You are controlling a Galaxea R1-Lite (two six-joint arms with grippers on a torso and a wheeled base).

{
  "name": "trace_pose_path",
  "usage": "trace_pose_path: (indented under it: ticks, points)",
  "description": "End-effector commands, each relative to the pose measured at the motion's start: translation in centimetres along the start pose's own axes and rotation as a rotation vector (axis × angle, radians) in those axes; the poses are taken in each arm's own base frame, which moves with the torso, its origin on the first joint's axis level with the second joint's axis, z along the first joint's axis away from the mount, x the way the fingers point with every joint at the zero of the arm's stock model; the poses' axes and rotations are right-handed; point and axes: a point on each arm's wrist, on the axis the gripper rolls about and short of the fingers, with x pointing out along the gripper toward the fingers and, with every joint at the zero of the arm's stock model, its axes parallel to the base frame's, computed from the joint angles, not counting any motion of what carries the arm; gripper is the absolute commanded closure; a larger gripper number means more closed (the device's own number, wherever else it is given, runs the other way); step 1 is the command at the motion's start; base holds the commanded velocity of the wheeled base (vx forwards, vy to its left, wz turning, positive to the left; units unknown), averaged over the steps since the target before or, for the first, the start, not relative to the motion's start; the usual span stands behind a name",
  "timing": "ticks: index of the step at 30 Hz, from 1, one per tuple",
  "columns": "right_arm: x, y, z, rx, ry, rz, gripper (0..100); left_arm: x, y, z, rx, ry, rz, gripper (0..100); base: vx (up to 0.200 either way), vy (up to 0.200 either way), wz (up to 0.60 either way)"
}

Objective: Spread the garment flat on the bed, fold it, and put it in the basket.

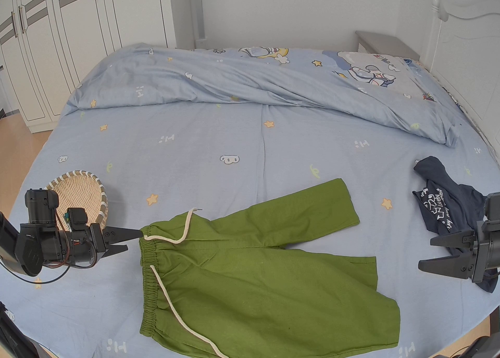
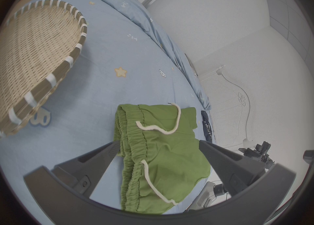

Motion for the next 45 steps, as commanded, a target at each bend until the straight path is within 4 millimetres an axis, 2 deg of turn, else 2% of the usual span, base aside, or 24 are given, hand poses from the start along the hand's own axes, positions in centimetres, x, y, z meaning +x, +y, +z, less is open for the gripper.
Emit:
trace_pose_path:
  ticks: [1, 8, 12, 19, 33, 45]
  points:
    - [-0.3, 0.2, 0.4, -0.011, -0.017, 0.002, 0, 1.7, 1.5, 0.4, -0.03, 0.033, 0.006, 0, 0.0, 0.0, 0.0]
    - [-0.4, 0.3, 0.4, -0.015, -0.024, 0.004, 0, 3.1, 3.1, 0.3, -0.047, 0.05, 0.014, 0, 0.0, 0.0, 0.0]
    - [-0.9, 0.7, 0.2, -0.025, -0.042, 0.006, 0, 4.1, 3.3, 0.1, -0.035, 0.063, 0.0, 0, 0.0, 0.0, 0.0]
    - [-1.1, 0.7, 0.1, -0.025, -0.044, 0.007, 0, 5.1, 2.8, -0.3, -0.036, 0.073, -0.028, 0, 0.0, 0.0, 0.0]
    - [-1.0, 0.7, -0.1, -0.025, -0.039, 0.013, 0, 5.0, 2.4, 0.4, -0.063, -0.047, -0.09, 0, 0.0, 0.0, 0.0]
    - [-1.0, 0.8, -0.1, -0.028, -0.037, 0.02, 0, 6.6, 2.6, -1.4, -0.052, -0.105, -0.111, 0, 0.0, 0.0, 0.0]
